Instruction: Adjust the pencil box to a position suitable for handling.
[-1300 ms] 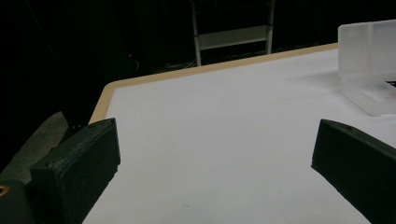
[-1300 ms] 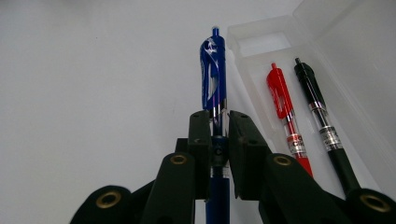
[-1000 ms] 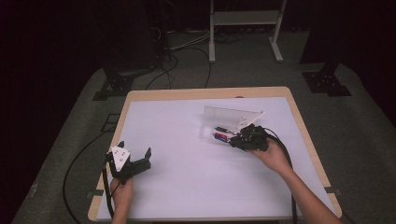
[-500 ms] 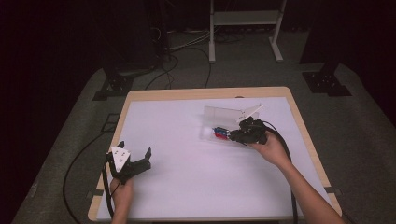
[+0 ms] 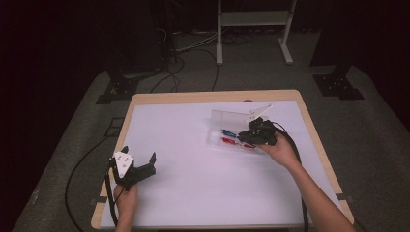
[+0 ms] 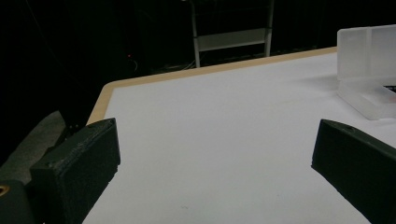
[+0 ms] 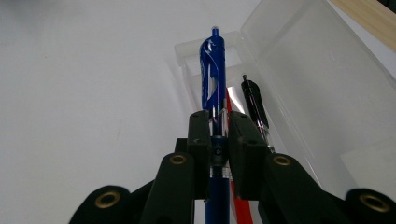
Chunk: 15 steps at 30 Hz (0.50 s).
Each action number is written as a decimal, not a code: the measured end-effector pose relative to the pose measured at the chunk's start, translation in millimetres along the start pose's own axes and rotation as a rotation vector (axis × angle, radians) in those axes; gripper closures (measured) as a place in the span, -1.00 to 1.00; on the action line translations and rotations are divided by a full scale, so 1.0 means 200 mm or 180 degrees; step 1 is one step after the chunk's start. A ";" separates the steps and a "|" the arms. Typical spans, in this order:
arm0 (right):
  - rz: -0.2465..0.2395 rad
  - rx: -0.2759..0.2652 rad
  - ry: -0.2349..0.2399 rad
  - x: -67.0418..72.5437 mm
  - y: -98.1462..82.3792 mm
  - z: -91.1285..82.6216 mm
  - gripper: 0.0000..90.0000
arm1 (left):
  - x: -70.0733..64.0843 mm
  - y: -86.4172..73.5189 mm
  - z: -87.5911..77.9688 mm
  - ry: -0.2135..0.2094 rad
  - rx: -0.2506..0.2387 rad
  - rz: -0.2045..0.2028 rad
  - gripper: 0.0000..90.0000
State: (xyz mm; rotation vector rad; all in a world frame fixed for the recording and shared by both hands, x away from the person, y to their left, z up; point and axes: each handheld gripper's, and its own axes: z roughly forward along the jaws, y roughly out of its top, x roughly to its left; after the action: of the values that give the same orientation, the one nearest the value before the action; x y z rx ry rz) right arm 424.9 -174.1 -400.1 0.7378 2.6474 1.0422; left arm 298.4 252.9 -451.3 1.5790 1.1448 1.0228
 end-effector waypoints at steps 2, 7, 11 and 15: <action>-0.0008 0.0009 -0.0019 -0.01 0.00 0.01 0.75 | -0.01 0.00 0.00 0.0001 0.0008 0.0018 -0.99; -0.0038 0.0041 -0.0060 -0.05 0.01 0.03 0.75 | 0.00 0.00 -0.01 0.0022 -0.0022 0.0015 -0.99; -0.0106 0.0104 -0.0079 -0.07 0.01 0.08 0.75 | 0.00 0.00 -0.01 0.0010 -0.0012 0.0006 -0.99; -0.0144 0.0169 -0.0065 -0.09 0.00 0.12 0.75 | 0.00 0.00 0.00 0.0000 0.0005 0.0018 -0.99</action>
State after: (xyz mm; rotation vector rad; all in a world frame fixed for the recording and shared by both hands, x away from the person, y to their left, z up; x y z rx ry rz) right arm 449.7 -169.6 -418.3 0.6917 2.6708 0.9512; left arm 297.6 253.2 -452.1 1.5842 1.1419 1.0258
